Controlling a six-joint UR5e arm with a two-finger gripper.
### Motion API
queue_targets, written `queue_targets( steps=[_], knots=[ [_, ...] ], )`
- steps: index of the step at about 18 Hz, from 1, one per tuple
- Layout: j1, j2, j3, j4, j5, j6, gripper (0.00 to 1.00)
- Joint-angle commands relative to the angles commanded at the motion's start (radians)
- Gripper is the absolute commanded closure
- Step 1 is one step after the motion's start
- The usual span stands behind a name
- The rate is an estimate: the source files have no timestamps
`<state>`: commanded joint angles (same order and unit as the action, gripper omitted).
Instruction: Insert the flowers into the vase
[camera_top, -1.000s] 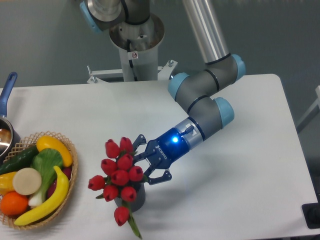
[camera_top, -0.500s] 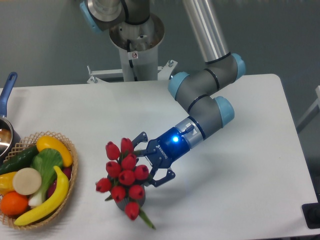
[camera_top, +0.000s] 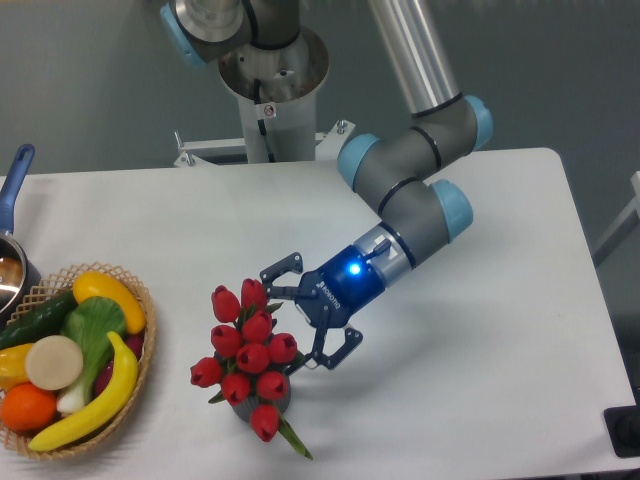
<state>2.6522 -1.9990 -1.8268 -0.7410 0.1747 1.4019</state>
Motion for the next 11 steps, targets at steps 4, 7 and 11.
queue_targets(
  steps=[4,7,11],
  knots=[
    [0.058,0.103,-0.046,0.0,0.215,0.046,0.0],
    [0.078,0.153,-0.048,-0.001,0.259,0.045,0.0],
    [0.107,0.244,-0.054,-0.006,0.423,0.031,0.0]
  ],
)
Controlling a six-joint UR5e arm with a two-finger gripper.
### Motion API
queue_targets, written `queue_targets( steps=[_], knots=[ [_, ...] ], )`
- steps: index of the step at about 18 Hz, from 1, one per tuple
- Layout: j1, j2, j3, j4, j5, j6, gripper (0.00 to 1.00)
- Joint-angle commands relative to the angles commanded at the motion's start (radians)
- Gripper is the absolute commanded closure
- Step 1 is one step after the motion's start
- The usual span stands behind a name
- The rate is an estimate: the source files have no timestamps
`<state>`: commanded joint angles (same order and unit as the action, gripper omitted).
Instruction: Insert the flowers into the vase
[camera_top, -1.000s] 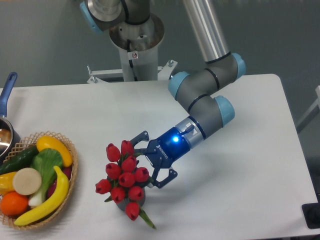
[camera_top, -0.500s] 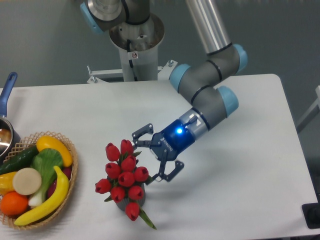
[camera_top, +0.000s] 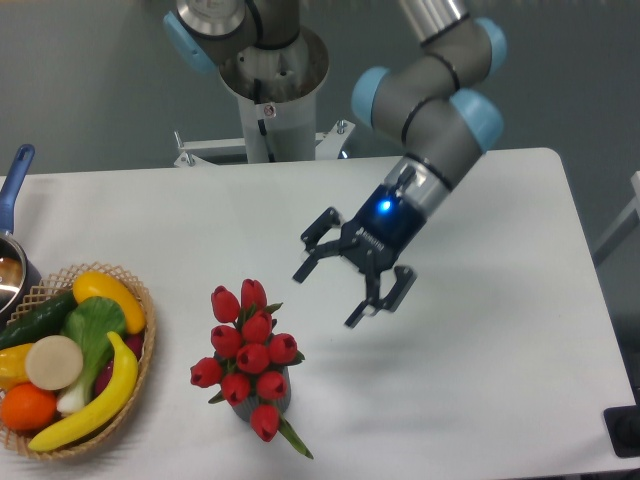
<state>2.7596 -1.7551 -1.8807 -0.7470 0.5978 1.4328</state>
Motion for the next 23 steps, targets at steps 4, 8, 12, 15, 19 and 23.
queue_targets(
  steps=[4,8,12,15,19,23],
  knots=[
    [0.047,0.097,0.009,-0.012,0.195,-0.015,0.0],
    [0.101,0.172,0.035,-0.106,0.328,-0.023,0.0],
    [0.095,0.174,0.11,-0.198,0.454,0.006,0.0],
    [0.098,0.175,0.139,-0.276,0.488,0.082,0.0],
    [0.103,0.181,0.195,-0.425,0.591,0.225,0.0],
    [0.101,0.18,0.236,-0.531,0.678,0.347,0.0]
  ],
)
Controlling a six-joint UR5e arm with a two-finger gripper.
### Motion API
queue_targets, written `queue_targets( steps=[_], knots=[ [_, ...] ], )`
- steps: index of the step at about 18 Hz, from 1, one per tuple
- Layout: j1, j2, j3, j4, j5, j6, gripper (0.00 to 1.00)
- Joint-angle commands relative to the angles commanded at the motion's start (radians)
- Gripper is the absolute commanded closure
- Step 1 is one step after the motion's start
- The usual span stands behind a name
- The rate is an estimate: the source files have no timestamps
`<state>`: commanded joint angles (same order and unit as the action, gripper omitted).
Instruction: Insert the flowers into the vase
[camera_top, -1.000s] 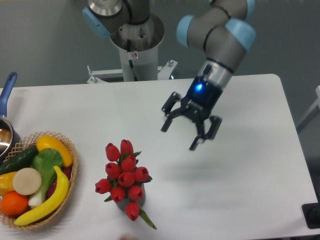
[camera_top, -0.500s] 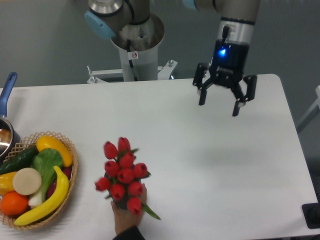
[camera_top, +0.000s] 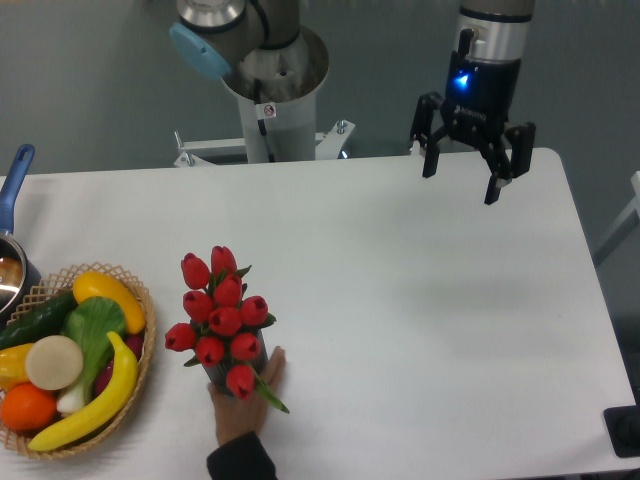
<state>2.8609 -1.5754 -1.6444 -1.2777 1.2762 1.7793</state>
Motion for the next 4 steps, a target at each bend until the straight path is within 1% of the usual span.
queue_targets(
  steps=[4],
  knots=[
    [0.0,0.0,-0.008,-0.002,0.0,0.006,0.0]
  ],
)
